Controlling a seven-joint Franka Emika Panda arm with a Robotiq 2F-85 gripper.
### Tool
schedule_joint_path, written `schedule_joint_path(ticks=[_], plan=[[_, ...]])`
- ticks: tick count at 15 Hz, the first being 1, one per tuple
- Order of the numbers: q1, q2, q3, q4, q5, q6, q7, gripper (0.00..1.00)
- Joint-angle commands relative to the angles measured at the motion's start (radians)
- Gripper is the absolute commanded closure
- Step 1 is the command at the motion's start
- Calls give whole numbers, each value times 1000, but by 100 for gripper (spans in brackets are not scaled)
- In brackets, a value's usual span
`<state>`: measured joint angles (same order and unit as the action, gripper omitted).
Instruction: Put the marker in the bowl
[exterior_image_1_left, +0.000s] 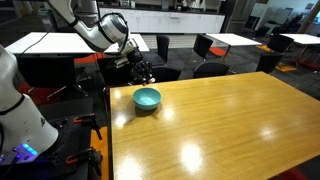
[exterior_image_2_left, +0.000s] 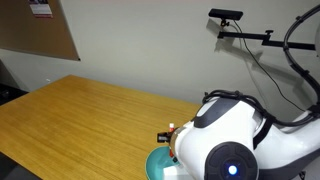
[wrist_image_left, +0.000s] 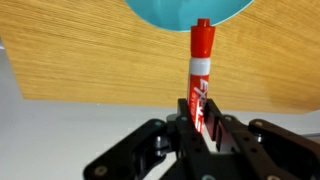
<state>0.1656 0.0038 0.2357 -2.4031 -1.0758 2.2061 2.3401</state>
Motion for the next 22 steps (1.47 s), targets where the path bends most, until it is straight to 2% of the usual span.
schedule_joint_path(ticks=[1, 14, 15, 16, 22], plan=[[28, 75, -4, 62, -2, -55, 19, 95], [42, 226, -22, 141, 41, -27, -28, 94], [40, 227, -22, 139, 50, -15, -36, 55], [40, 226, -24, 138, 57, -15, -34, 54], [19, 159, -49, 100, 103, 7, -29, 10]])
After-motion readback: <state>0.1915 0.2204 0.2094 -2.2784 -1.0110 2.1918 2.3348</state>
